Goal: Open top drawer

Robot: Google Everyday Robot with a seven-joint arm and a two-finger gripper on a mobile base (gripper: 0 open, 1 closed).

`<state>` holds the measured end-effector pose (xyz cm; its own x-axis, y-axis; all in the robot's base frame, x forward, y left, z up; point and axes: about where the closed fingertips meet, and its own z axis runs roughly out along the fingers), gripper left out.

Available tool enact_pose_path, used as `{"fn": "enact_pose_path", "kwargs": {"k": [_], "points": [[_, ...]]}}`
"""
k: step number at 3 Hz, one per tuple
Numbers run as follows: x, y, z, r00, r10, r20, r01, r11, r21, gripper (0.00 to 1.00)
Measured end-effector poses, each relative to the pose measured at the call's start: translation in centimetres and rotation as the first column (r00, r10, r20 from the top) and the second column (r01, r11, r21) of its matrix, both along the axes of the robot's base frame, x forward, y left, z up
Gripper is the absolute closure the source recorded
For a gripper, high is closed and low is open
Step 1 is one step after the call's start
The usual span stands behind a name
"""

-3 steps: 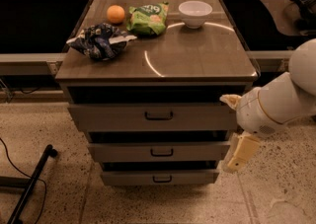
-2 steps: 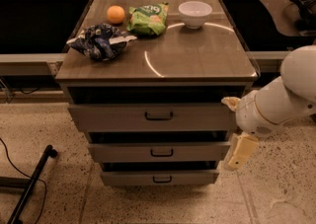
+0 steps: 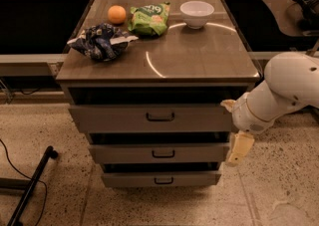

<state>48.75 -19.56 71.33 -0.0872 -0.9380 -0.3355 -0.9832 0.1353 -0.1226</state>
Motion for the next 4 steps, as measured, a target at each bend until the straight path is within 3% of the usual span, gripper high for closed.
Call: {"fn": "enact_pose_path", "kwargs": {"k": [1,2,3,4], "points": [[1.3,1.1,-0.4,0.9963,0.081,0.029,-0.081,0.997,-0.007,0.00],[3.0,2.0,-1.1,0.9844,0.163,0.066,-0.162,0.987,-0.019,0.00],[4.4,2.8,-1.8,0.9748,0.207,0.082,-0.207,0.978,-0.017,0.00],[5.8,3.3,-3.2,0.9731,0.216,0.080,-0.214,0.976,-0.032,0.00]]}}
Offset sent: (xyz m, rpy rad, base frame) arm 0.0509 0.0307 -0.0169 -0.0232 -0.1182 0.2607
